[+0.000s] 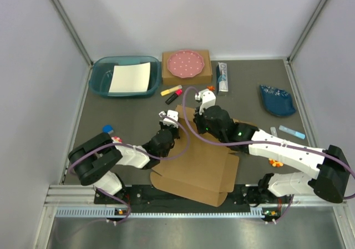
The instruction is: Fold the paper box
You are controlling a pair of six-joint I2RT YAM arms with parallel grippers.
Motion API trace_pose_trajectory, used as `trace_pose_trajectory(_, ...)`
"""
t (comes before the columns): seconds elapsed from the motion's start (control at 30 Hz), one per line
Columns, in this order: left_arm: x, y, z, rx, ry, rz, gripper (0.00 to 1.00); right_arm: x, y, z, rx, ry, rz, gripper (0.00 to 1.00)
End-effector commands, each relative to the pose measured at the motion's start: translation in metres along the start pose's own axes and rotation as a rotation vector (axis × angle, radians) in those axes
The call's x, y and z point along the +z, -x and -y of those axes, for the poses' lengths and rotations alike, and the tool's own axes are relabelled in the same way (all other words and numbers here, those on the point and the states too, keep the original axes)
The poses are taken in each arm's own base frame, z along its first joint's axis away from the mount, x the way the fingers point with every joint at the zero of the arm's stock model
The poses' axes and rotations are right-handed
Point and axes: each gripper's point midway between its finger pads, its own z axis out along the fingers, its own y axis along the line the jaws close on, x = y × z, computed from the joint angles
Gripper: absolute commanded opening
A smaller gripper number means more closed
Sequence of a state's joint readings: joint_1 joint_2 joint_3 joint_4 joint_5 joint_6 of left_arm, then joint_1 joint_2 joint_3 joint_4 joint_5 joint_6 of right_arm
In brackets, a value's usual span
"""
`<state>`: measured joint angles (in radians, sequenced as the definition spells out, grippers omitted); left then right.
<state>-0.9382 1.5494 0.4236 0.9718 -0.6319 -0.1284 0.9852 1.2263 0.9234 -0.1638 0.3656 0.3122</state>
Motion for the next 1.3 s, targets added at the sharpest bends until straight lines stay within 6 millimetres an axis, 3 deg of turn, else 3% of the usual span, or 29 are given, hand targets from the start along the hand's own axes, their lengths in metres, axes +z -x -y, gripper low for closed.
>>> trace_pose_trajectory(0.0, 0.001, 0.007, 0.01, -0.015, -0.041, 0.03, 0.13, 0.001, 0.0, -0.001, 0.006, 0.006, -0.009, 0.0)
trace_pose_trajectory(0.07, 0.001, 0.007, 0.006, -0.012, -0.024, 0.029, 0.0, -0.002, 0.005, 0.001, 0.007, -0.002, 0.001, 0.0)
trace_pose_trajectory(0.17, -0.002, 0.004, -0.001, 0.016, 0.005, 0.007, 0.0, -0.016, 0.022, 0.017, 0.01, -0.073, 0.044, 0.0)
trace_pose_trajectory(0.27, -0.006, 0.004, -0.016, 0.024, 0.082, -0.027, 0.0, -0.046, 0.045, 0.052, 0.027, -0.223, 0.127, 0.0)
trace_pose_trajectory(0.3, -0.01, -0.008, -0.023, 0.069, 0.112, -0.096, 0.0, -0.055, 0.049, 0.067, 0.022, -0.285, 0.148, 0.01)
trace_pose_trajectory(0.4, -0.018, -0.014, -0.033, 0.073, 0.169, -0.176, 0.0, -0.085, 0.052, 0.092, -0.002, -0.349, 0.184, 0.16)
trace_pose_trajectory(0.43, -0.019, -0.012, -0.034, 0.06, 0.176, -0.173, 0.0, -0.091, 0.044, 0.099, -0.018, -0.367, 0.172, 0.24)
trace_pose_trajectory(0.5, -0.024, -0.016, -0.041, 0.06, 0.193, -0.175, 0.0, -0.11, 0.046, 0.111, 0.007, -0.398, 0.208, 0.28)
trace_pose_trajectory(0.57, -0.027, -0.015, -0.045, 0.051, 0.211, -0.166, 0.0, -0.118, 0.034, 0.119, 0.004, -0.418, 0.186, 0.35)
trace_pose_trajectory(0.7, -0.03, -0.017, -0.053, 0.051, 0.261, -0.197, 0.0, -0.136, 0.009, 0.139, 0.107, -0.494, 0.173, 0.34)
trace_pose_trajectory(0.97, -0.03, -0.023, -0.052, 0.087, 0.27, -0.267, 0.0, -0.118, -0.048, 0.133, 0.194, -0.459, 0.055, 0.3)
trace_pose_trajectory(1.03, -0.03, -0.025, -0.054, 0.085, 0.27, -0.279, 0.0, -0.115, -0.061, 0.135, 0.22, -0.475, 0.037, 0.35)
trace_pose_trajectory(1.1, -0.03, -0.027, -0.054, 0.08, 0.258, -0.289, 0.0, -0.115, -0.065, 0.138, 0.239, -0.496, 0.042, 0.42)
trace_pose_trajectory(1.27, -0.032, -0.028, -0.058, 0.096, 0.258, -0.297, 0.0, -0.122, -0.074, 0.163, 0.299, -0.603, 0.049, 0.47)
